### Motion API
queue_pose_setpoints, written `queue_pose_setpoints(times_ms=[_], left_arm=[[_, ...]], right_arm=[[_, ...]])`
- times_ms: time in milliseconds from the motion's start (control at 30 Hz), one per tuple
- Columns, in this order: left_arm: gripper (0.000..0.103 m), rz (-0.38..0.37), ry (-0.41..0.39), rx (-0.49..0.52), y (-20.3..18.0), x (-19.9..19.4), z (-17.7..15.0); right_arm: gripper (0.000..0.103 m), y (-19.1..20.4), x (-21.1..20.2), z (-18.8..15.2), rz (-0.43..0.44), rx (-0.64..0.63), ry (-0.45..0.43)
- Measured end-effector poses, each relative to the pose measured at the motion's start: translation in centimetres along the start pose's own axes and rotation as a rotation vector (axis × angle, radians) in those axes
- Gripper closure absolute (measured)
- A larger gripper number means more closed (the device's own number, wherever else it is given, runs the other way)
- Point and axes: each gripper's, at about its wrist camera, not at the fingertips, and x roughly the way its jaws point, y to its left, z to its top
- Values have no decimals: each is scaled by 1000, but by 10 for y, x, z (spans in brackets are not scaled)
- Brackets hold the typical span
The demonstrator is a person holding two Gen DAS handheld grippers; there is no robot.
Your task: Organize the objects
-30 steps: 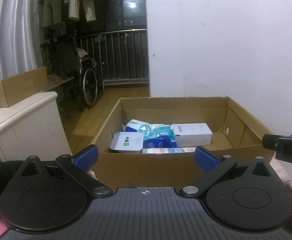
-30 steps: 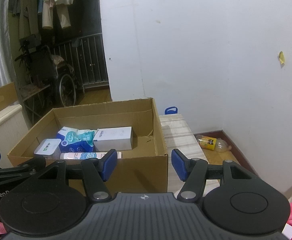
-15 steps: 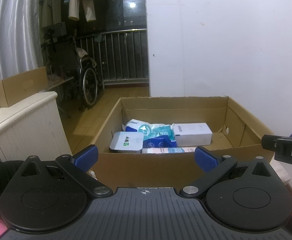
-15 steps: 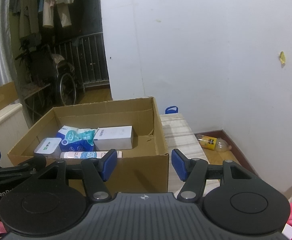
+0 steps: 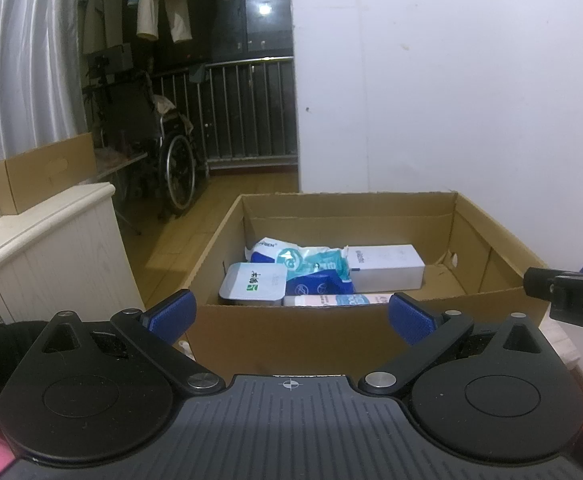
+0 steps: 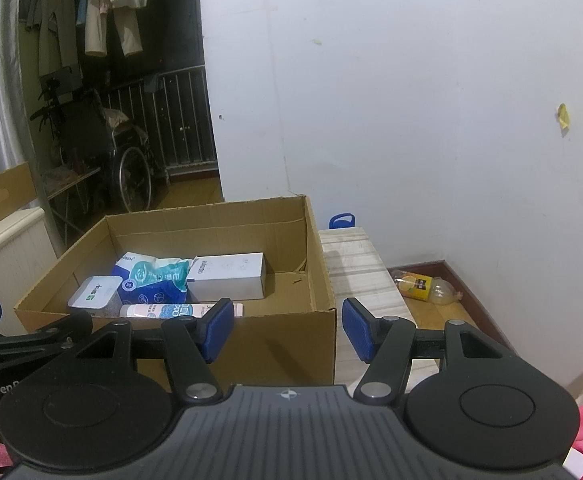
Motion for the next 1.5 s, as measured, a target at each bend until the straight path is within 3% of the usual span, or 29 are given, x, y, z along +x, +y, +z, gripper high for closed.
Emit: queue_pose_setpoints(times_ms=[1500], left_arm=[[0,5,-2,-3,-3,2,1]], right_arm=[[40,-1,4,1,2,1,-6]])
